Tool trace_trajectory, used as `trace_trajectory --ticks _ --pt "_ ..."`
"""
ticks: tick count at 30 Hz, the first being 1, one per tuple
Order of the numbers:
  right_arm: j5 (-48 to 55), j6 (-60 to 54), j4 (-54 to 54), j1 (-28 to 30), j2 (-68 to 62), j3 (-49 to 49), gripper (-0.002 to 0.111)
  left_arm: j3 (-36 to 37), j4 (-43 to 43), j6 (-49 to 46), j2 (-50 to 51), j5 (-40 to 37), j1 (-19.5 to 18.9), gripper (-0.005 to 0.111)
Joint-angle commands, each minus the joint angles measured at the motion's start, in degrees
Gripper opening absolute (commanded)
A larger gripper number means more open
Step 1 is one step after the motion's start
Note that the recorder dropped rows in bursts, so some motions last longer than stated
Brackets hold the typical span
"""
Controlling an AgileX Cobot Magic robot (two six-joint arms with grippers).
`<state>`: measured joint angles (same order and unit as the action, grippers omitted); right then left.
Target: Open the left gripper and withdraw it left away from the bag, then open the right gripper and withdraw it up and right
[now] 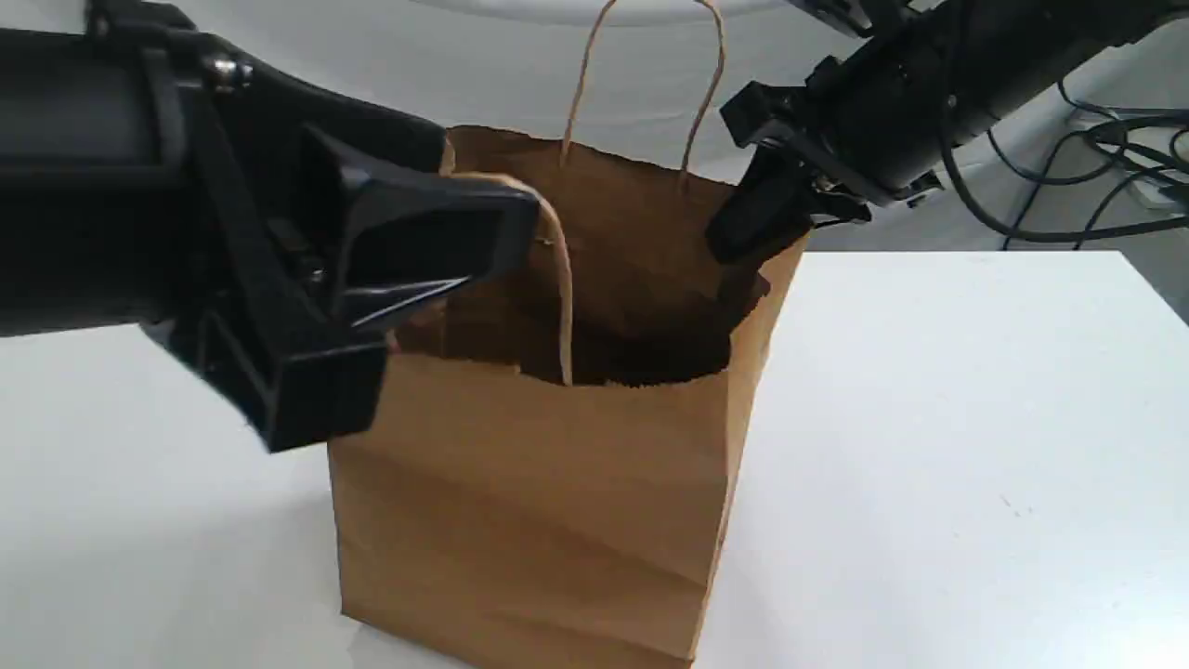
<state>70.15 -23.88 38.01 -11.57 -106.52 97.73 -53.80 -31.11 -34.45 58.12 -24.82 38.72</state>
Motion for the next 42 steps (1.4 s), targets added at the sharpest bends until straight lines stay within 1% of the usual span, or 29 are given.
trace_trajectory --ticks 1,3,6,8,11,13,14,16,18,21,24,27,36,42 --pt "-0.2 0.2 0.7 0.2 0.1 0.4 0.0 0.1 9.4 8.5 -1.5 -4.5 -0.1 0.053" --pt "-0.2 0.2 0.7 0.2 0.1 0.4 0.0 0.1 14.4 12.7 -1.5 -8.5 -0.1 0.053" --pt "-0.2 0.2 0.7 0.2 0.1 0.4 0.0 0.1 17.8 16.7 -1.5 -12.9 -0.1 0.053" --pt "-0.2 0.3 0.7 0.2 0.1 0.4 0.0 0.1 18.0 17.8 -1.8 -14.3 -0.1 0.053" --pt "-0.2 0.3 0.7 0.2 0.1 0.4 0.0 0.1 18.0 17.8 -3.0 -14.3 -0.1 0.053" --pt "-0.2 0.3 0.7 0.2 0.1 0.4 0.002 0.1 18.4 17.8 -4.1 -14.1 -0.1 0.05" --pt "-0.2 0.3 0.7 0.2 0.1 0.4 0.004 0.1 18.8 17.8 -4.7 -14.1 -0.1 0.048" --pt "-0.2 0.2 0.7 0.2 0.1 0.4 0.013 0.1 19.5 17.8 -5.6 -14.1 -0.1 0.043" --pt "-0.2 0.2 0.7 0.2 0.1 0.4 0.026 0.1 19.7 17.8 -6.7 -14.3 -0.1 0.039" --pt "-0.2 0.3 0.7 0.2 0.1 0.4 0.041 0.1 19.7 17.8 -7.8 -14.8 -0.1 0.039" --pt "-0.2 0.3 0.8 0.2 0.1 0.4 0.048 0.1 19.7 17.8 -8.6 -16.0 -0.1 0.039" --pt "-0.2 0.3 1.0 0.2 0.1 0.4 0.05 0.1 19.7 17.8 -8.6 -16.5 -0.1 0.039" --pt "-0.2 0.3 2.0 0.2 1.9 0.4 0.05 0.1 21.0 17.8 -8.6 -17.2 -0.1 0.039" --pt "-0.2 0.3 -0.4 0.2 3.8 0.4 0.05 0.1 22.5 18.0 -8.6 -17.2 -0.1 0.039"
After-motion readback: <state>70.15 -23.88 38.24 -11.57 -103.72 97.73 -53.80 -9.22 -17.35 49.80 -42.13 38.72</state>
